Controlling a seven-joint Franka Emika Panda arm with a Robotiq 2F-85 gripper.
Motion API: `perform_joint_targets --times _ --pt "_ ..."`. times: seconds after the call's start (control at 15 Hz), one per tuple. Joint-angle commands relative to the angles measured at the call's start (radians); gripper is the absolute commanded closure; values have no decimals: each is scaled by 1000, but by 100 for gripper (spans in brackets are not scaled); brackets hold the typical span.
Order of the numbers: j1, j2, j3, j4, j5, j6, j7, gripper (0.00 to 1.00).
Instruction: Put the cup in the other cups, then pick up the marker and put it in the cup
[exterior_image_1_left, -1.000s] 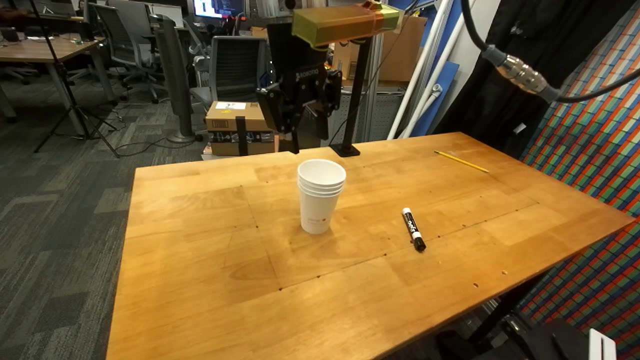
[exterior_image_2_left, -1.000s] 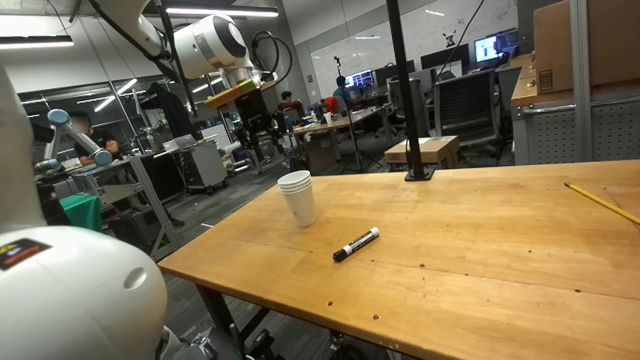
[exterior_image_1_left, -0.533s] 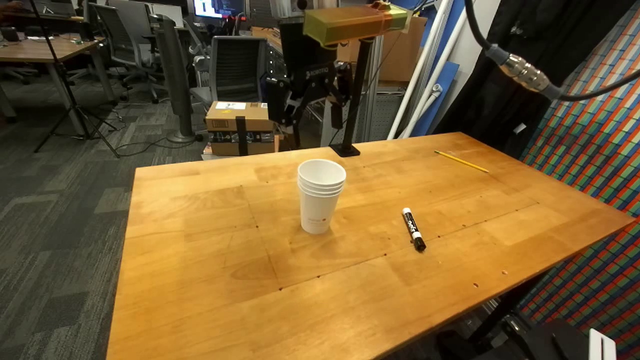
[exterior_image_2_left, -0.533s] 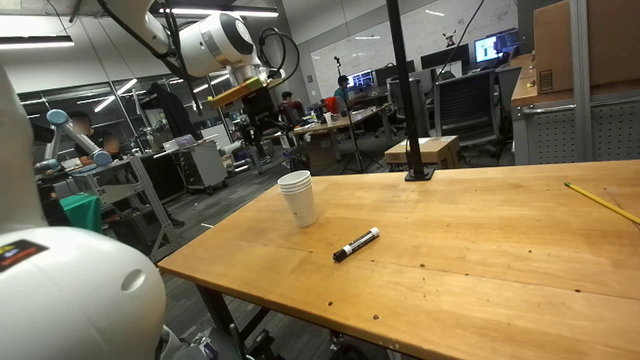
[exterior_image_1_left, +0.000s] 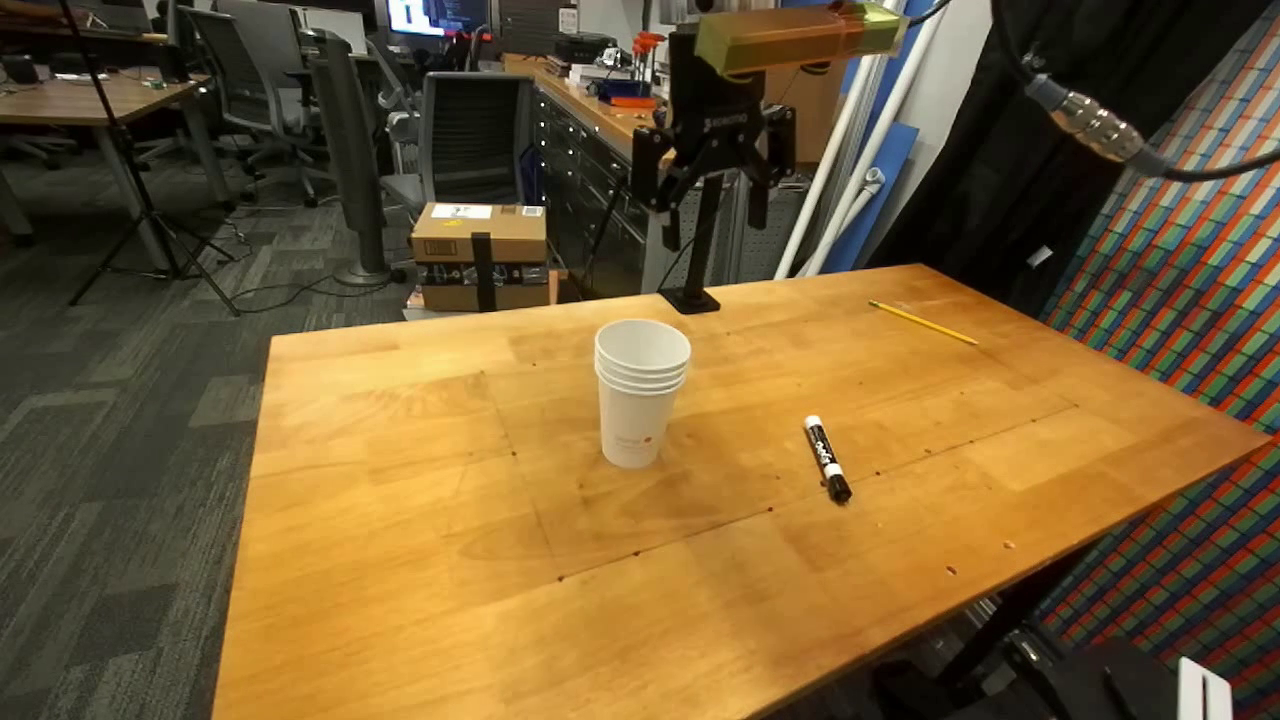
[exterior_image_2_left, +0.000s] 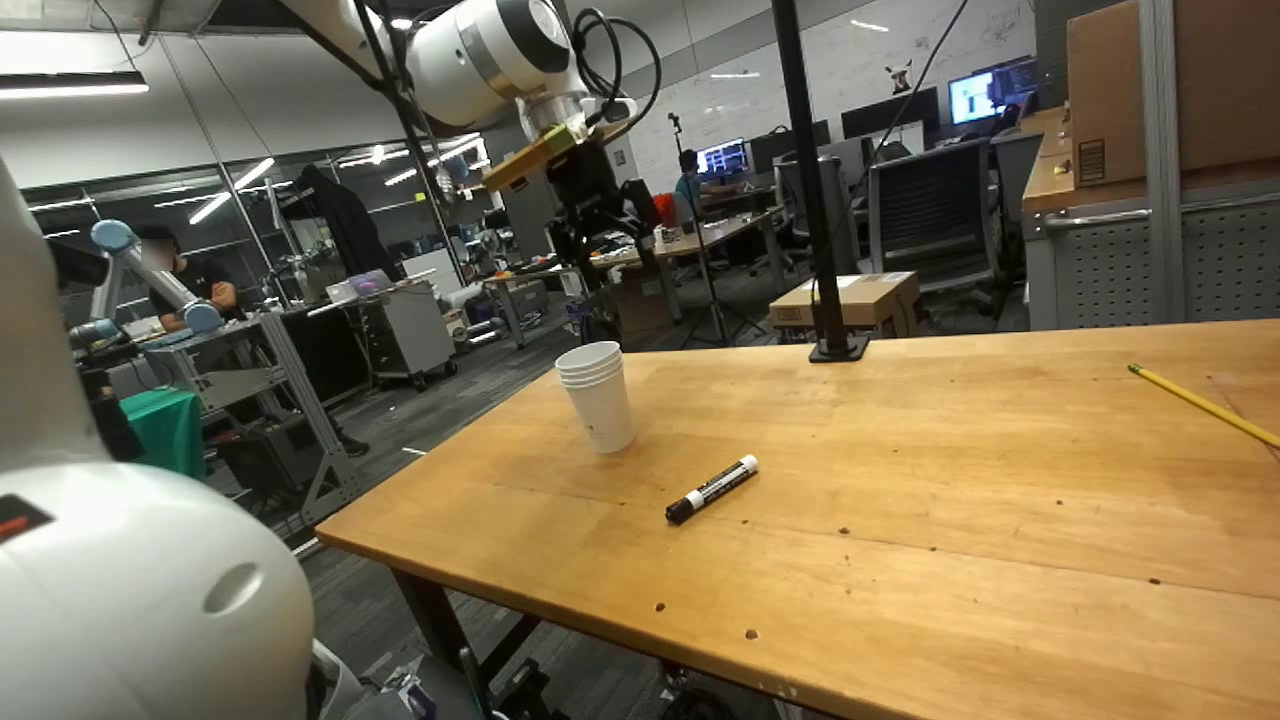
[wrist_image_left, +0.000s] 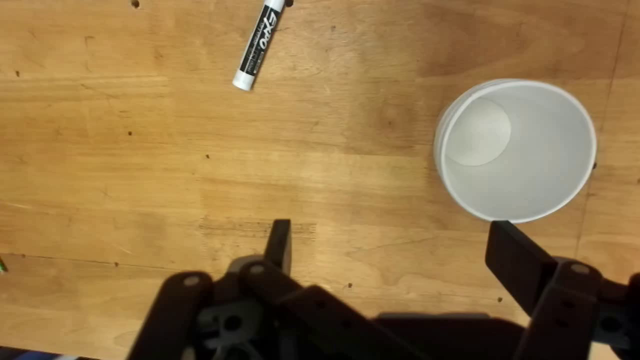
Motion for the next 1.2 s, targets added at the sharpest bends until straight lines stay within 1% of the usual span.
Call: perform_joint_targets --times 0.0,0.2,0.53,0.67,0.87,1.13 --pt "-27 -96 -22 -81 -27 53 140 0" --pt "-52 -161 -29 -134 -30 58 249 0" --pt "-104 -256 -31 -225 -28 47 330 0" --pt "-126 -285 -36 -265 -24 50 335 0" --pt "-152 -312 -51 -320 2 56 298 0" --pt "-167 -328 -68 -370 35 50 262 0"
